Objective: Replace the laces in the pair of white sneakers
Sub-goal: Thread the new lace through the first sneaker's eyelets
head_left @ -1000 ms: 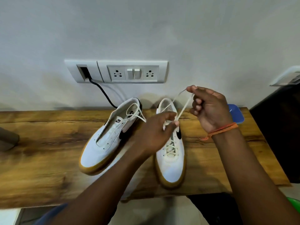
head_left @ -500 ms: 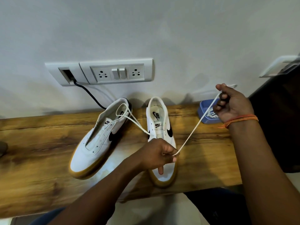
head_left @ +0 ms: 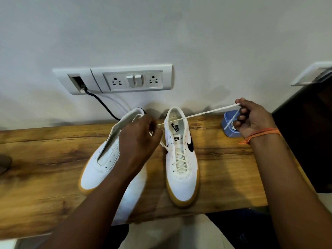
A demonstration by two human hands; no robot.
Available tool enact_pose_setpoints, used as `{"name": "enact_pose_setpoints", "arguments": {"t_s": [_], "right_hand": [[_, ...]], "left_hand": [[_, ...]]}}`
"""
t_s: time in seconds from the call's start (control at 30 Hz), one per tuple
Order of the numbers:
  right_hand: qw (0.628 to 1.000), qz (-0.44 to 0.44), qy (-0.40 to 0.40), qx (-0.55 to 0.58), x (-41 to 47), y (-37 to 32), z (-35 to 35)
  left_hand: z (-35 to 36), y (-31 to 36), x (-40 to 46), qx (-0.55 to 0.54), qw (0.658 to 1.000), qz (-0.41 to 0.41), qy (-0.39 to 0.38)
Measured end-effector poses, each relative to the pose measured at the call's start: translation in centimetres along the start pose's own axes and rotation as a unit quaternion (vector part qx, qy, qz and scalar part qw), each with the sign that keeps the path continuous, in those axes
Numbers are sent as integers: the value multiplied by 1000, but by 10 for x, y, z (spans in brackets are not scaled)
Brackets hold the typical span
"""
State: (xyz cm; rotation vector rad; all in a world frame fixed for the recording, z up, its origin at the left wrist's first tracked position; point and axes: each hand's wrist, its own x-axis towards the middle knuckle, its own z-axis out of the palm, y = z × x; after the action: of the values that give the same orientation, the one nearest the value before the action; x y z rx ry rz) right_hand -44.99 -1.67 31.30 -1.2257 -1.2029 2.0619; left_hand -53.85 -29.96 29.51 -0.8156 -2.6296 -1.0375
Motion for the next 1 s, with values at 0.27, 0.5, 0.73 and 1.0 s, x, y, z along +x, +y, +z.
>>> {"name": "enact_pose_setpoints", "arguments": {"t_s": [0.27, 0.5, 0.73, 1.0], "right_hand": [[999, -2, 39, 14, 4, 0, -4], [999, 1, 38, 37, 7, 1, -7], [997, 0, 38, 62, 9, -1, -9], [996, 3, 47, 72, 8, 0, -11]], "left_hand": [[-7, -11, 3, 105, 992, 55, 41], [-10, -17, 9, -6, 993, -118, -3], [-16, -14, 20, -326, 859, -393, -45], [-22, -33, 30, -445, 782, -366, -236]]}}
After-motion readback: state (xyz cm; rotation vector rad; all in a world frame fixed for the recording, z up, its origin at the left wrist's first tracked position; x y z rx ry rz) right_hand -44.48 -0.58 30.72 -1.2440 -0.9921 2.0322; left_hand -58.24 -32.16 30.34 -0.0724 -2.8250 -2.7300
